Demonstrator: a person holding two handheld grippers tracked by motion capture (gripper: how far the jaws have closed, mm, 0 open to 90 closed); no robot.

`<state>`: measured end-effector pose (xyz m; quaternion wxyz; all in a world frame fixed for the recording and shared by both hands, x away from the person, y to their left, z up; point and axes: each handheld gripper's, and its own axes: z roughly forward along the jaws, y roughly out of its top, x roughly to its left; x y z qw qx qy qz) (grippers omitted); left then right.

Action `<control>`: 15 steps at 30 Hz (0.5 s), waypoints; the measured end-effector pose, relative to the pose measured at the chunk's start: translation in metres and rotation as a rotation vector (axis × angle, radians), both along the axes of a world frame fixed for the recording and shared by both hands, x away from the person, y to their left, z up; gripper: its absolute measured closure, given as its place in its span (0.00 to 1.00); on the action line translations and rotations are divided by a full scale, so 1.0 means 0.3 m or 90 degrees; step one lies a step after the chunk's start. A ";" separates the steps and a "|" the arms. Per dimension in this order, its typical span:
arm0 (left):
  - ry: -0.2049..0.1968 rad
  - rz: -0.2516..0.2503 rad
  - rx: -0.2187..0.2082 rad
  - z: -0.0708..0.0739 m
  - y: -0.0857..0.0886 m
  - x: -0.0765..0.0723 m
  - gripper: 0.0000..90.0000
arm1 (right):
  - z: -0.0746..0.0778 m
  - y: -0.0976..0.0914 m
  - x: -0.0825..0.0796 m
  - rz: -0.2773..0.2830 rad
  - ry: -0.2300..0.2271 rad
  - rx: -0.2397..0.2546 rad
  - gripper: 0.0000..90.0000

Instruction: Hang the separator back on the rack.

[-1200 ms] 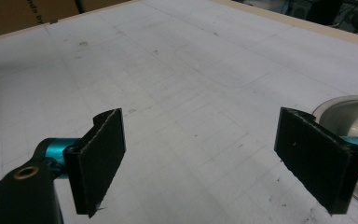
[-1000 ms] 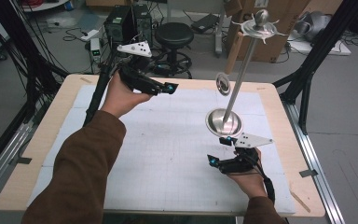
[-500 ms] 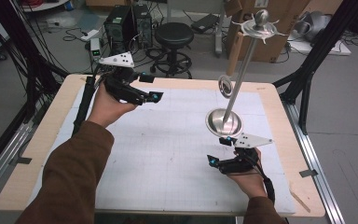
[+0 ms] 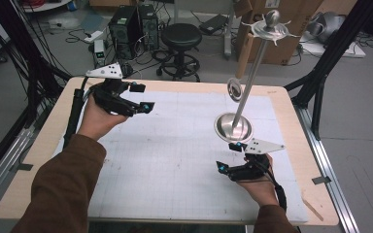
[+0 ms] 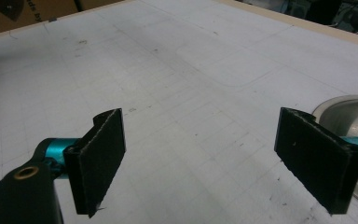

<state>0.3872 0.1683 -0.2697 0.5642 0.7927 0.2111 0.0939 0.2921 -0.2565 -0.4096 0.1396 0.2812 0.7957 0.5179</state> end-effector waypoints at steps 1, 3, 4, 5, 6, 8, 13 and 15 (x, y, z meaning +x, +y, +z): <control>-0.002 0.000 0.002 -0.004 0.005 -0.003 0.21 | 0.000 0.000 0.000 0.001 0.001 0.000 0.17; 0.000 0.003 0.000 -0.013 0.013 -0.012 0.21 | -0.001 0.001 0.001 -0.001 -0.001 -0.001 0.17; 0.000 0.003 -0.001 -0.018 0.016 -0.016 0.20 | -0.001 0.001 0.001 -0.001 0.000 0.000 0.17; 0.000 0.002 -0.002 -0.023 0.021 -0.020 0.20 | -0.001 0.002 0.001 0.000 0.002 -0.001 0.17; 0.001 0.003 -0.004 -0.028 0.025 -0.024 0.20 | -0.001 0.001 0.001 0.000 0.000 -0.002 0.17; 0.000 0.003 -0.006 -0.038 0.032 -0.033 0.19 | -0.001 0.001 0.001 -0.001 0.000 -0.001 0.17; 0.002 0.003 -0.010 -0.073 0.048 -0.055 0.18 | -0.002 0.002 0.002 0.000 0.001 -0.001 0.17; 0.000 0.005 -0.010 -0.083 0.053 -0.065 0.17 | -0.002 0.003 0.002 0.001 0.002 -0.002 0.17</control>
